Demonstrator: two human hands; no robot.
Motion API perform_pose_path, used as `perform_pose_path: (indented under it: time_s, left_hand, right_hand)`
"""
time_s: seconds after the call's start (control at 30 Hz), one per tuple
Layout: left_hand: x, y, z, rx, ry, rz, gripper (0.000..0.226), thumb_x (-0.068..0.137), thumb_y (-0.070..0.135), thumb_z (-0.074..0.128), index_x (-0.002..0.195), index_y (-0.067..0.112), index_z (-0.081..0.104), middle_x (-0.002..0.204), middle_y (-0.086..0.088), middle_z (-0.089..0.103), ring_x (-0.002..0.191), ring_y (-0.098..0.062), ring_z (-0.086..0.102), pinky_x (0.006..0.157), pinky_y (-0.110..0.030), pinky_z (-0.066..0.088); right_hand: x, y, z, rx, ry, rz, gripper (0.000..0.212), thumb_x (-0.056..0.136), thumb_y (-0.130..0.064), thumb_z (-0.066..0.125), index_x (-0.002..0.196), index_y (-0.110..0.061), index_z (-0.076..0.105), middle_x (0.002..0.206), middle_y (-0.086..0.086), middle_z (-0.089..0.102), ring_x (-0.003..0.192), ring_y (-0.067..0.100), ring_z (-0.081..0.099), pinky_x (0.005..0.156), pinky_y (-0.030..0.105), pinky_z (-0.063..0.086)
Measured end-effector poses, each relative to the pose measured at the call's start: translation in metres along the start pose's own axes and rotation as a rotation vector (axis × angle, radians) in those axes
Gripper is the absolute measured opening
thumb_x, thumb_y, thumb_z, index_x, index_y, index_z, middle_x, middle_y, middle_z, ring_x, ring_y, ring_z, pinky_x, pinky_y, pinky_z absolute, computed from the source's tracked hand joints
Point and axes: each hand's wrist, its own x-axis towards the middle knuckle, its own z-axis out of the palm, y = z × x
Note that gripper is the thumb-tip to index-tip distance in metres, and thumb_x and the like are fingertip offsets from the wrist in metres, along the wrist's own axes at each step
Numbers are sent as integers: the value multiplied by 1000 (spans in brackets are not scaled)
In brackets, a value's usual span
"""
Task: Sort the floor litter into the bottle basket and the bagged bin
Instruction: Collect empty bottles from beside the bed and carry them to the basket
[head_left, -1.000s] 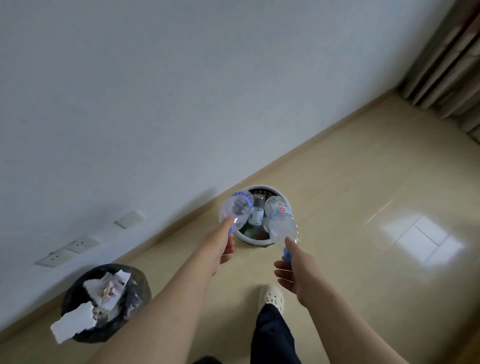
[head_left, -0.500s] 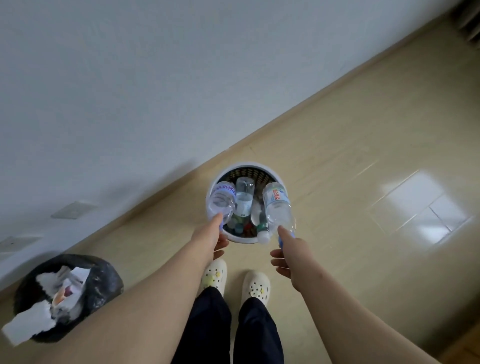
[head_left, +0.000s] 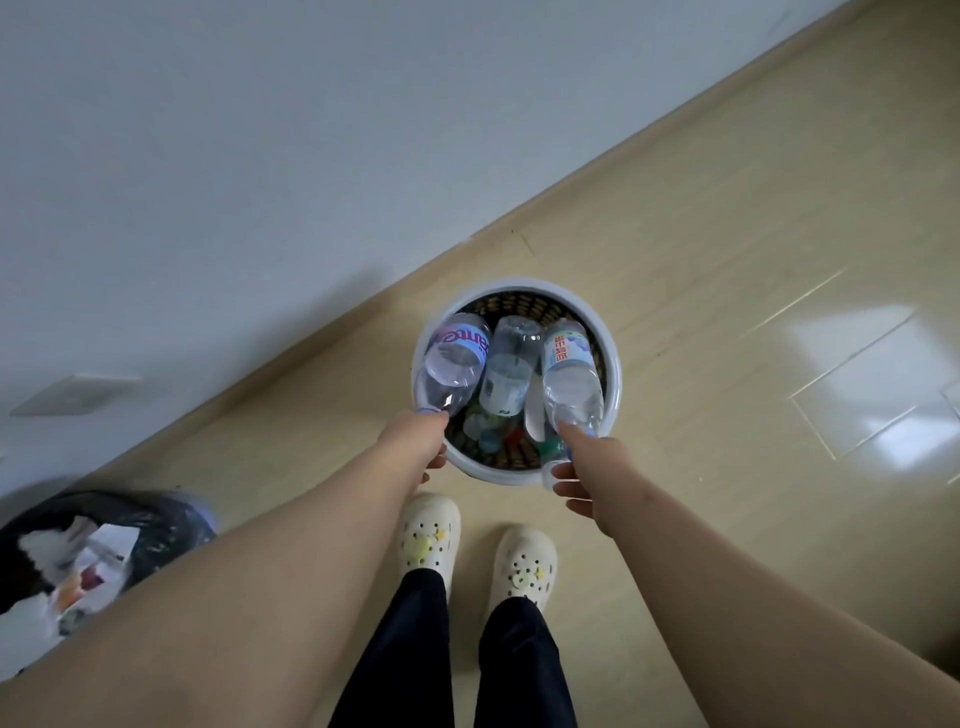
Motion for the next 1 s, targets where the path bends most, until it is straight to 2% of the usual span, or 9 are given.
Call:
perform_pose_path:
  time_s: [0.17, 0.3, 0.4, 0.47, 0.6, 0.7, 0.77, 0.87, 1.0]
  left_hand:
    - [16, -2, 9, 131, -26, -51, 30, 98, 20, 39, 123, 8, 47, 101, -9, 52, 59, -16, 51, 62, -28, 40]
    - [18, -10, 19, 183, -64, -90, 37, 97, 21, 41, 133, 12, 37, 102, -9, 48, 65, -17, 50, 62, -30, 41]
    - [13, -13, 21, 185, -103, -84, 52, 95, 23, 46, 142, 15, 23, 116, -10, 48, 96, -26, 52, 78, -36, 43]
    - [9, -13, 20, 165, -116, -66, 58, 93, 19, 49, 143, 14, 21, 129, -10, 50, 116, -27, 50, 80, -35, 38]
    - [-13, -13, 11, 118, -66, -5, 56, 80, 20, 52, 134, 14, 38, 111, -7, 66, 101, -20, 58, 75, -29, 35]
    - [-38, -11, -2, 122, -6, 87, 35, 91, 15, 46, 126, 7, 44, 104, -11, 62, 73, -14, 54, 57, -25, 33]
    - [-59, -11, -9, 112, -2, 159, 28, 94, 15, 42, 121, 6, 47, 77, -4, 55, 61, -9, 44, 52, -23, 30]
    - [-87, -10, -14, 101, 12, 214, 20, 94, 16, 42, 109, 7, 51, 64, -2, 47, 51, -13, 48, 52, -23, 32]
    - [-132, -27, -24, -7, -8, 240, 17, 93, 17, 43, 77, 18, 47, 68, -1, 47, 71, -22, 49, 64, -26, 36]
  right_hand:
    - [13, -2, 10, -8, -8, 15, 24, 91, -29, 53, 103, -9, 50, 73, 4, 53, 57, 16, 49, 57, 25, 38]
    - [15, 8, 15, -17, -16, 39, 33, 89, -22, 57, 117, -8, 47, 86, 7, 49, 60, 17, 46, 57, 27, 38]
    - [12, 15, 16, -21, 17, 33, 43, 88, -20, 59, 125, -8, 41, 85, 6, 44, 73, 20, 46, 64, 33, 42]
    - [8, 18, 15, -26, 23, 16, 44, 89, -17, 57, 128, -7, 39, 80, 4, 40, 68, 17, 42, 70, 35, 40]
    - [-11, 21, 9, -74, 57, -28, 47, 89, -17, 55, 131, -7, 37, 100, 7, 43, 68, 15, 40, 80, 37, 42]
    - [-35, 19, 4, -118, 102, -69, 50, 88, -21, 54, 133, -8, 36, 115, 11, 44, 83, 22, 43, 80, 37, 41]
    - [-58, 17, -1, -102, 102, -117, 48, 89, -20, 53, 133, -9, 37, 112, 10, 43, 79, 20, 43, 81, 39, 44]
    - [-85, 16, -8, -115, 100, -186, 41, 90, -18, 53, 128, -8, 42, 103, 7, 42, 65, 13, 39, 77, 37, 43]
    - [-122, 29, -17, -186, 77, -262, 30, 90, -17, 52, 116, -1, 52, 84, 5, 44, 61, 14, 37, 70, 31, 38]
